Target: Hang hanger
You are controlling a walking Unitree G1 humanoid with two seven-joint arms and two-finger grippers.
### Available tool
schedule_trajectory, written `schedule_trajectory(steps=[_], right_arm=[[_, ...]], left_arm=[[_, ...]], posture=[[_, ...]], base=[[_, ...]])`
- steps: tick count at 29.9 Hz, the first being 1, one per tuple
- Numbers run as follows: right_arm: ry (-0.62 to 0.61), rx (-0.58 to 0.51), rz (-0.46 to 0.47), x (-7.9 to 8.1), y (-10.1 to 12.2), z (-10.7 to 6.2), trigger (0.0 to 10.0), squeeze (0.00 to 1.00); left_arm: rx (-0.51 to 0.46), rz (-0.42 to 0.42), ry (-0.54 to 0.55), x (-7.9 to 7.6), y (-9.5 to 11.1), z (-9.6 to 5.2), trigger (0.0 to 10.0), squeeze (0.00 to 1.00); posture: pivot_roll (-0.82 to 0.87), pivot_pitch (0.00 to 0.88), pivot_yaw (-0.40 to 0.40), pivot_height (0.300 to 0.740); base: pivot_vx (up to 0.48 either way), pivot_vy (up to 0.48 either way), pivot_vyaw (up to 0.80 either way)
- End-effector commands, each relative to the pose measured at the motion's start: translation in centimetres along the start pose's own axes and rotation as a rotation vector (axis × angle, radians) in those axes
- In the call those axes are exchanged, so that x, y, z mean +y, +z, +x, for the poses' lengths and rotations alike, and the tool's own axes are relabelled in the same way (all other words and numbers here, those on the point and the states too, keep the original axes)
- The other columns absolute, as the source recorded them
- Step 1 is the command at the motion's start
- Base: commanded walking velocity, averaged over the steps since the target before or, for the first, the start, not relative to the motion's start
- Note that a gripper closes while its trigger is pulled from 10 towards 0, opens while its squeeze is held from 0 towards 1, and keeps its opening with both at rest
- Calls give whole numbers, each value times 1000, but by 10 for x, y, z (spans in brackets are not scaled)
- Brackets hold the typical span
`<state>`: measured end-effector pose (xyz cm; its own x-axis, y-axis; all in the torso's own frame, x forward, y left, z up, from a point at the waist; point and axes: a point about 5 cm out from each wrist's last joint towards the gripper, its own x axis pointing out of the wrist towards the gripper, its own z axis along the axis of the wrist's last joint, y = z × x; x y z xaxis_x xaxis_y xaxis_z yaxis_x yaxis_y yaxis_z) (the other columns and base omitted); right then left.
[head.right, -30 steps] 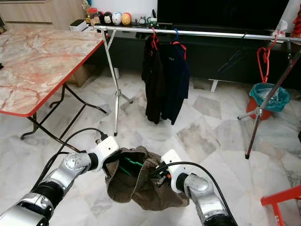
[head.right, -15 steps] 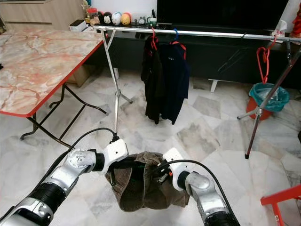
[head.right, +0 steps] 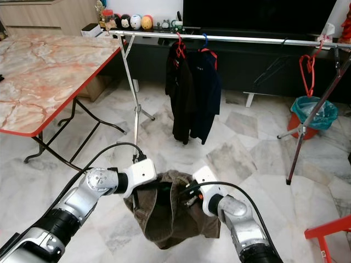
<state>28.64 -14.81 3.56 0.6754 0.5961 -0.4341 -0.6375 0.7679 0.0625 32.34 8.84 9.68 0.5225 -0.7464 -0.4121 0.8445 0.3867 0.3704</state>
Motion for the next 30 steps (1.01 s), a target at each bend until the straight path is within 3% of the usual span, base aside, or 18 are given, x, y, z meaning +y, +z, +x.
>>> schedule_trajectory(steps=[1,3,5,7,10,11,12,13,15,16,17,30], right_arm=[[3,-50,-22,1,13,3,10000,0],[0,-48,-23,1,13,3,10000,0],[-3,-49,-22,1,13,2,10000,0],[-8,-50,-21,1,13,2,10000,0],[-21,-50,-22,-1,15,3,10000,0],[-23,-50,-21,-1,15,3,10000,0],[-27,-49,-21,-2,15,3,10000,0],[-30,-47,-21,-2,16,3,10000,0],[-37,-47,-21,-4,17,3,10000,0],[-38,-47,-21,-4,17,2,10000,0],[-38,-47,-21,-4,17,2,10000,0],[-36,-57,-20,-1,20,5,10000,0]], left_arm=[[-18,-6,84,12,1,-4,10000,0],[20,-28,176,20,-12,-13,10000,0],[29,-29,198,22,-16,-16,10000,0],[40,-35,195,19,-22,-18,10000,0],[56,-42,107,6,-31,-18,10000,0],[56,-44,72,2,-33,-18,10000,157],[57,-48,51,-1,-33,-18,10000,157],[58,-51,33,-3,-34,-18,10000,333],[58,-48,-7,-7,-35,-19,10000,894],[57,-50,-11,-7,-35,-19,10000,894],[53,-45,-15,-7,-35,-19,10000,1000],[31,-19,-52,-8,-30,-19,10000,1000]], posture=[[109,0,21,740],[114,1,21,740],[114,1,20,740],[114,1,20,740],[113,1,15,740],[112,1,14,740],[113,1,14,740],[113,1,14,740],[113,2,11,740],[113,2,11,740],[114,2,10,740],[115,3,11,740]], base=[[0,0,0],[0,0,0],[0,0,0],[0,0,0],[0,0,0],[0,0,0],[0,0,0],[0,0,0],[0,0,0],[0,0,0],[0,0,0],[0,0,0]])
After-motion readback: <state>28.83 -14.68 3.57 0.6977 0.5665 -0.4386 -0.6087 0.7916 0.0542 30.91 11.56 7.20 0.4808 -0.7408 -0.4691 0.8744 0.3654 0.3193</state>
